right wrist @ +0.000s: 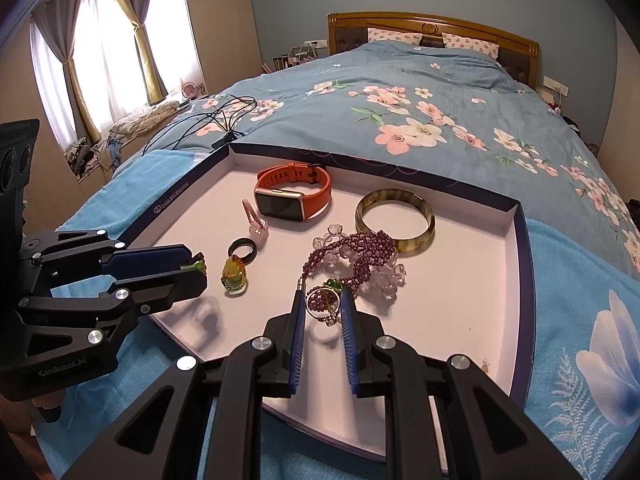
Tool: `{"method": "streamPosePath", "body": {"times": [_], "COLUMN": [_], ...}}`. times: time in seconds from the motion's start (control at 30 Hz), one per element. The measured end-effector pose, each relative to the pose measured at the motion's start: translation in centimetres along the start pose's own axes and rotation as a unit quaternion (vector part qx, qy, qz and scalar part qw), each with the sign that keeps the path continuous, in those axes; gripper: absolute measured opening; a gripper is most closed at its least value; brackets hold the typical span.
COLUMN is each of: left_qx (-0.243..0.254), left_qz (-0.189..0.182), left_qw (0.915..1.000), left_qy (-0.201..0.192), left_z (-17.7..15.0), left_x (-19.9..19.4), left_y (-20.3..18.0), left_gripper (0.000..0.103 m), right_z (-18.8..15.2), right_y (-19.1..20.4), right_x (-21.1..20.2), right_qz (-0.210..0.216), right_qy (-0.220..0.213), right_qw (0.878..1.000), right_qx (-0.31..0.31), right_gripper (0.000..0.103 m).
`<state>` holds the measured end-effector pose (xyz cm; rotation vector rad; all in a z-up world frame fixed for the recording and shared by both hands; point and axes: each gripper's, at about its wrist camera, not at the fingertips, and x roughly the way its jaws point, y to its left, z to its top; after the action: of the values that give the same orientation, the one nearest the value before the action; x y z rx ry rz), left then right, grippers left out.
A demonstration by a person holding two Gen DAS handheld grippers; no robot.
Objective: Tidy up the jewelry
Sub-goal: 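Open right tool to drop silver ring while left tool releases hair tie in tray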
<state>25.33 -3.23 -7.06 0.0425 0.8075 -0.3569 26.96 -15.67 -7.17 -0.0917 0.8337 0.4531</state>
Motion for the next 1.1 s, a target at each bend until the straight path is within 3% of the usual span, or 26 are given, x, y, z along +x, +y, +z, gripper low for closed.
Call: {"method": "streamPosePath", "body": {"times": [0.93,1.1], "left_qx": [-0.013,-0.010], "left_qz": [0.003,0.011], "left_qw": [0.9999,0.9999], "left_qy": [0.006,-0.004], "left_z": [-0.4,-0.3], "left_x": [0.3,-0.3], "left_y": [0.2,-0.1], "left_gripper": [0.026,0.039], "right_z": [-0.2,-0.2], "right_y": [-0.3,-0.3], "right_x": [-0.2,-0.9], "right_qz": [-0.004,-0.005], "right_qy": [-0.003,-0.012], "right_qw": [1.000,1.000], "right_qx": [0.008,0.013], "right_gripper": [0.016,0.019]}}
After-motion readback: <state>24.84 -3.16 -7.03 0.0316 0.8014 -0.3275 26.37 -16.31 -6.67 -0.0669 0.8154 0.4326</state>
